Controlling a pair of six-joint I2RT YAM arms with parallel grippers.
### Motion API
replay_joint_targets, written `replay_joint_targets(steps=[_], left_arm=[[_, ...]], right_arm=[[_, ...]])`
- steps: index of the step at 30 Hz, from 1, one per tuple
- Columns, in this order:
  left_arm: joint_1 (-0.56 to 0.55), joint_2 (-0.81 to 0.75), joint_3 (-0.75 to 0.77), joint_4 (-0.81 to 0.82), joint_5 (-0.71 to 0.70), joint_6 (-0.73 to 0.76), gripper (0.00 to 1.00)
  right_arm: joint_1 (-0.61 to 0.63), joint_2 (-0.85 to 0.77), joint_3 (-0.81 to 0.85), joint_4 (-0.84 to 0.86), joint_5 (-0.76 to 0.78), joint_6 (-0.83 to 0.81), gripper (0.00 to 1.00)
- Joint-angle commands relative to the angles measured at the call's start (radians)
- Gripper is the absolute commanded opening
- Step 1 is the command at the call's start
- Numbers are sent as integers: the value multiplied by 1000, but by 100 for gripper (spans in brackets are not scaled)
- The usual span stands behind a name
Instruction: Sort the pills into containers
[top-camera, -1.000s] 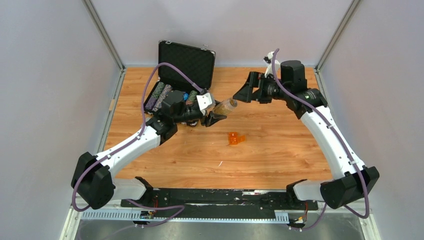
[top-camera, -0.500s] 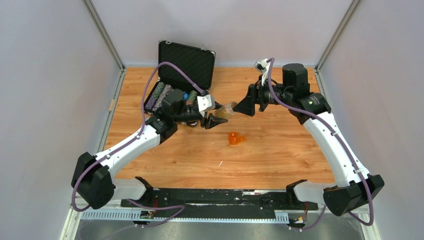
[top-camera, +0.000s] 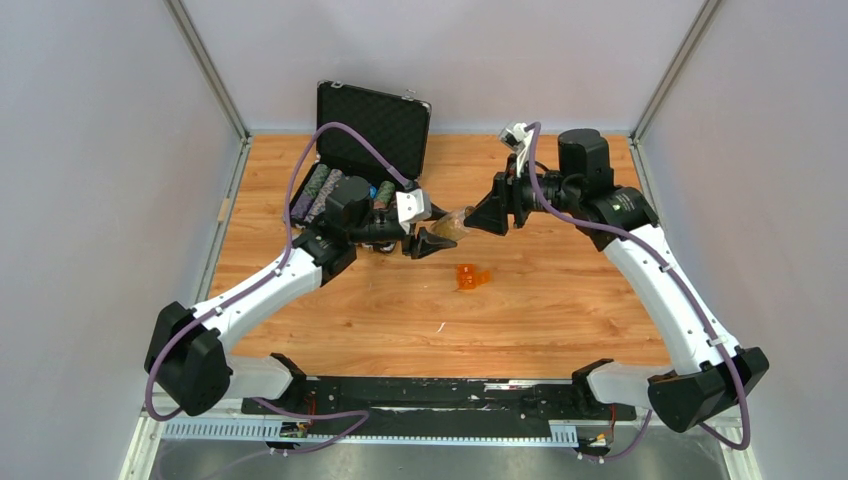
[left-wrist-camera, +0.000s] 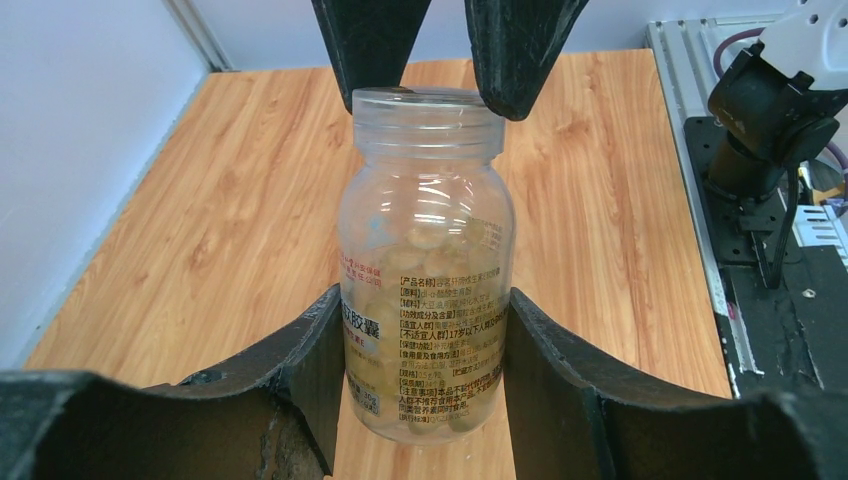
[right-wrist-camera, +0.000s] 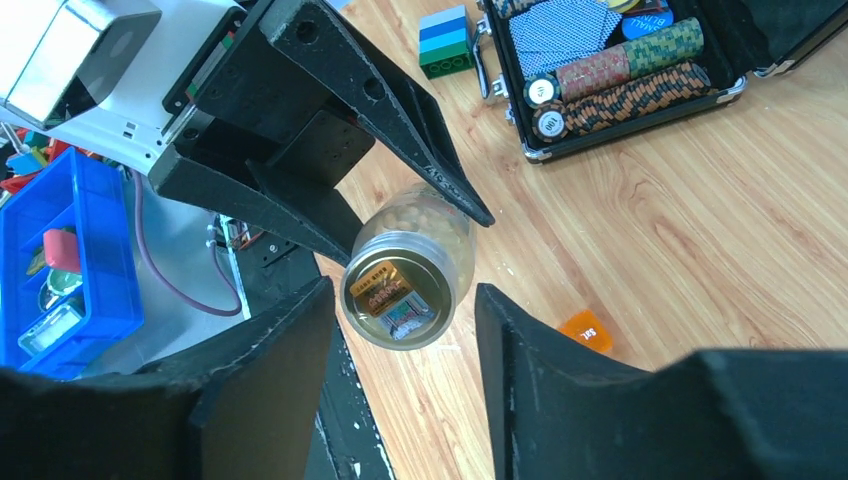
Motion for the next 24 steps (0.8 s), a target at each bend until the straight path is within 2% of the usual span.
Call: replay_joint_targets(steps=[1,6,12,17,20,22,24], left_arm=[[-2,4,47,37,22,-12,0],[-2,7,46,49,21,-23,0],[-2,4,39,82,-37,-27,0],[-2,-9,23,109,-180,-12,0],[-2,-13,15,106,-232,-5,0],[-2,-16,10,101,-266,-2,0],[-3,-19,3,101,-301,-2,0]], right_arm=[[14,10,-5,31,-18,-23,50],[30,14,-9,37,-5,-17,41],[65,34,-12,68,55,124,29],[129,70,28,108,254,430,14],[182,75,37,117,426,634,14],[193,71,42,111,486,763,16],[193,69,64,103,506,825,18]])
